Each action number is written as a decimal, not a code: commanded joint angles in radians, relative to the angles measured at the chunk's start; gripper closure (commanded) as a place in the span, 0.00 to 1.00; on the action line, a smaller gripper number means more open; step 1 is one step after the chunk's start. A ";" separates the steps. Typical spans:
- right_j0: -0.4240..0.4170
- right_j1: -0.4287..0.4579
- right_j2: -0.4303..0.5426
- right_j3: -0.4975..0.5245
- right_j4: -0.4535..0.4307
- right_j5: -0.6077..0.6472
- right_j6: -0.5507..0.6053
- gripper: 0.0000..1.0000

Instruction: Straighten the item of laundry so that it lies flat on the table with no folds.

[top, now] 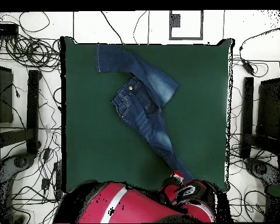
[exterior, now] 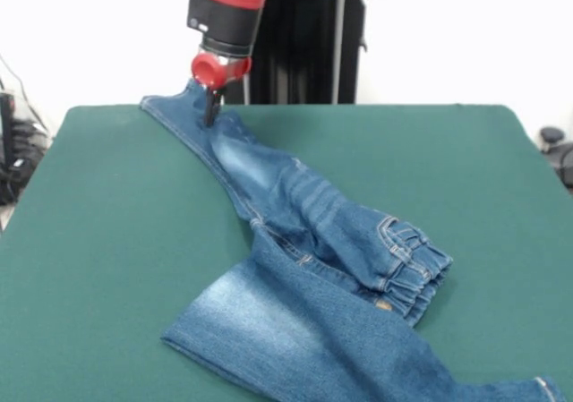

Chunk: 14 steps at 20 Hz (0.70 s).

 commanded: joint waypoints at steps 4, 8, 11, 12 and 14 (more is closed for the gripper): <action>-0.090 -0.030 0.159 -0.098 -0.091 0.064 0.109 1.00; -0.100 -0.040 0.189 -0.084 -0.106 0.105 0.105 1.00; -0.144 -0.076 0.232 -0.053 -0.080 0.174 0.127 0.00; -0.157 -0.088 0.243 -0.043 -0.065 0.189 0.138 0.00; -0.180 -0.116 0.308 -0.032 -0.150 0.240 0.068 0.00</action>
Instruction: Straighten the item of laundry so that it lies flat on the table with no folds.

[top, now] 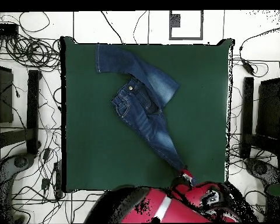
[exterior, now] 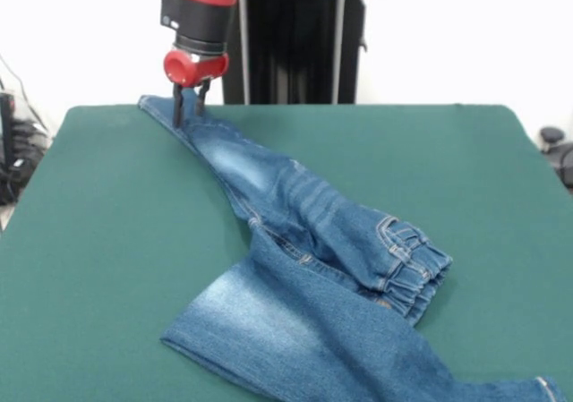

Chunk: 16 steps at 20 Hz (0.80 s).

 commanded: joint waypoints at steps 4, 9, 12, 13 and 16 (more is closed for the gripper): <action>-0.104 -0.077 0.301 0.012 -0.087 0.254 0.040 0.00; -0.150 -0.124 0.333 0.042 -0.084 0.317 0.024 0.00; -0.219 -0.166 0.395 0.075 -0.074 0.403 -0.036 0.00; -0.245 -0.182 0.418 0.090 -0.066 0.437 -0.065 0.00; -0.287 -0.211 0.453 0.112 -0.062 0.499 -0.118 0.00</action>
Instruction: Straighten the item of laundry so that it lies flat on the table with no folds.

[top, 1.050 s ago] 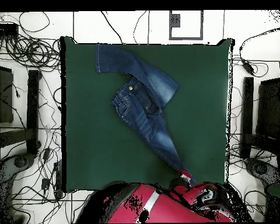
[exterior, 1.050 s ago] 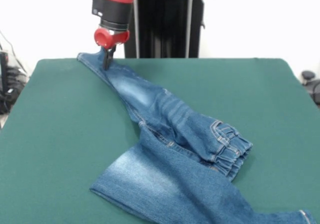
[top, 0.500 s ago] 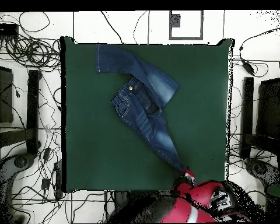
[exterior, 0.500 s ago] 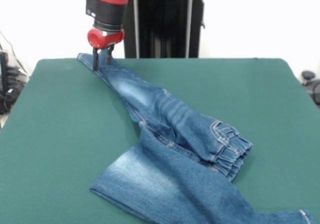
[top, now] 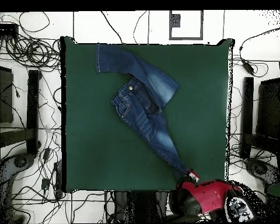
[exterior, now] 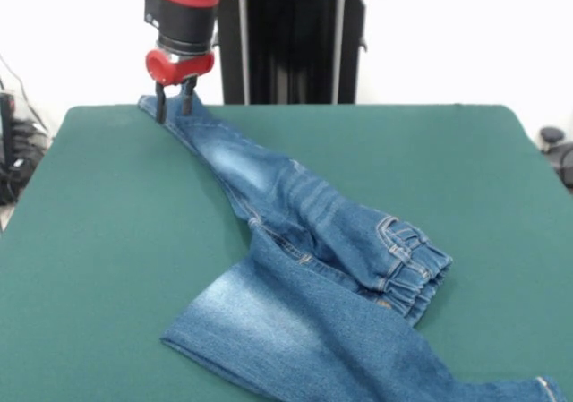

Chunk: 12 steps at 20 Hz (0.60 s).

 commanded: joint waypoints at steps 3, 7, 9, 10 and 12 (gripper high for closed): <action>-0.082 -0.070 0.242 0.075 -0.006 0.220 -0.134 0.00; -0.126 -0.080 0.269 0.083 -0.019 0.257 -0.152 0.00; -0.144 -0.090 0.281 0.088 -0.028 0.275 -0.165 0.00; -0.151 -0.089 0.286 0.085 -0.035 0.281 -0.170 0.00; -0.155 -0.072 0.285 0.067 -0.052 0.279 -0.155 0.00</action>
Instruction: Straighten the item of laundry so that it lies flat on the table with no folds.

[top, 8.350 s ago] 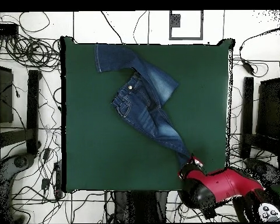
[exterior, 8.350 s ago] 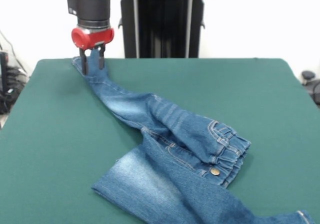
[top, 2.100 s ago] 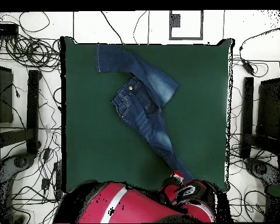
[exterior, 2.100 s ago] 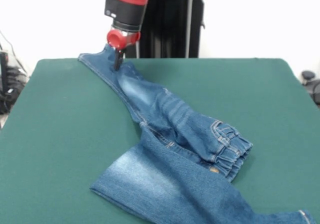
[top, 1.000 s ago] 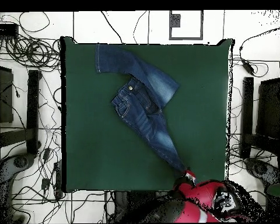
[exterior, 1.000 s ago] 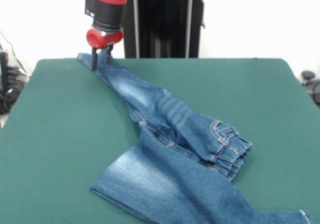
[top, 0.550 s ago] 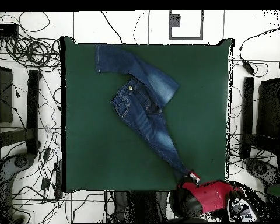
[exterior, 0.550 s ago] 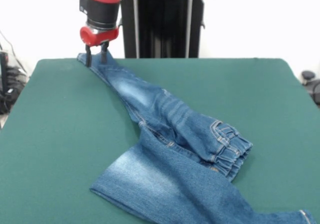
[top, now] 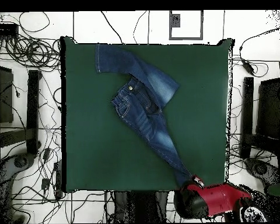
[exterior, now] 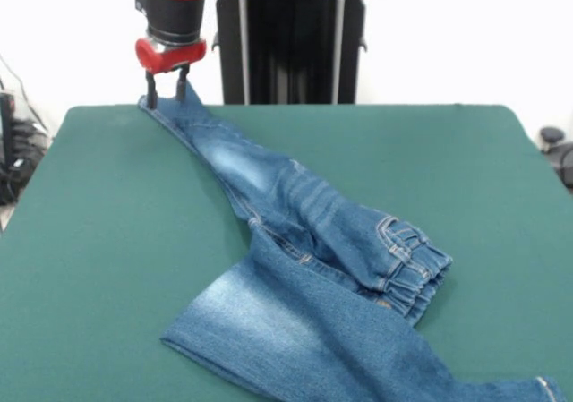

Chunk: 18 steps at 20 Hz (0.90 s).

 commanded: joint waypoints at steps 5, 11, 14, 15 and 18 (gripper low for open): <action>0.006 0.054 0.146 -0.037 -0.100 0.080 -0.098 0.00; 0.033 0.090 0.110 -0.067 -0.163 0.048 -0.034 0.00; 0.050 0.105 0.094 -0.082 -0.183 0.048 -0.004 0.00; 0.061 0.109 0.084 -0.089 -0.189 0.050 0.013 0.00; 0.074 0.109 0.071 -0.099 -0.199 0.070 0.018 0.00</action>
